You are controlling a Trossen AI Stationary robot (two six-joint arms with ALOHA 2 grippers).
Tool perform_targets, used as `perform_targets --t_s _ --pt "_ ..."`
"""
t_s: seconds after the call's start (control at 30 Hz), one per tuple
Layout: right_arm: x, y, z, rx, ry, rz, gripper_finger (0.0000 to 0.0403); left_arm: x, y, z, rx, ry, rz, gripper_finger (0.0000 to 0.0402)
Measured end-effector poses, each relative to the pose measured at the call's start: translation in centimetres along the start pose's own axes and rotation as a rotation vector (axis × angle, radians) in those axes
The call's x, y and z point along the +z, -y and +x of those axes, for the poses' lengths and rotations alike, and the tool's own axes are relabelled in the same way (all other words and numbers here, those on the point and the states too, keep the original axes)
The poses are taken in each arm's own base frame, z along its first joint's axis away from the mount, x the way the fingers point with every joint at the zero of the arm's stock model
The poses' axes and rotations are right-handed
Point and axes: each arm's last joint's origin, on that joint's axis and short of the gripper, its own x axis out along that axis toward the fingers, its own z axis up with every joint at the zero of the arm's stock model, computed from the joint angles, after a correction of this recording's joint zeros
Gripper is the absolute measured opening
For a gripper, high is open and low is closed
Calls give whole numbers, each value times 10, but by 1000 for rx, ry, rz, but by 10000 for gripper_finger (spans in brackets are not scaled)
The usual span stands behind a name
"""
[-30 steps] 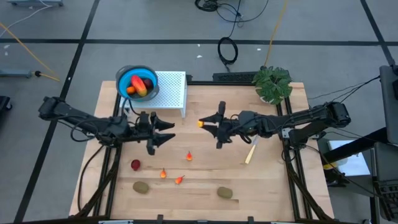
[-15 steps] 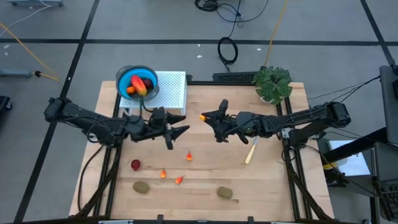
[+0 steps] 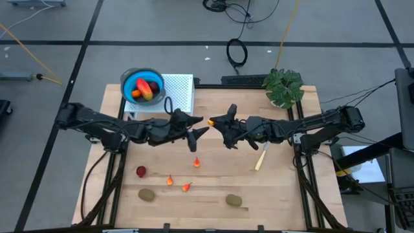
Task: Pick & Place Fruit
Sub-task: Put the right peach into the blue strainer bowl on the shelf
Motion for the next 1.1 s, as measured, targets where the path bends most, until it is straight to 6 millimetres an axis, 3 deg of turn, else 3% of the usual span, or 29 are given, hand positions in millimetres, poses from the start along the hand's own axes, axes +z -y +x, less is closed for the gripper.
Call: perform_targets --t_s 0.33,1.1 --pt "-1 -1 0 15 -6 -26 91 -3 5 17 9 -17 -17 237" --pt "0 -2 0 24 3 -26 91 -6 -7 28 41 -34 -87 237"
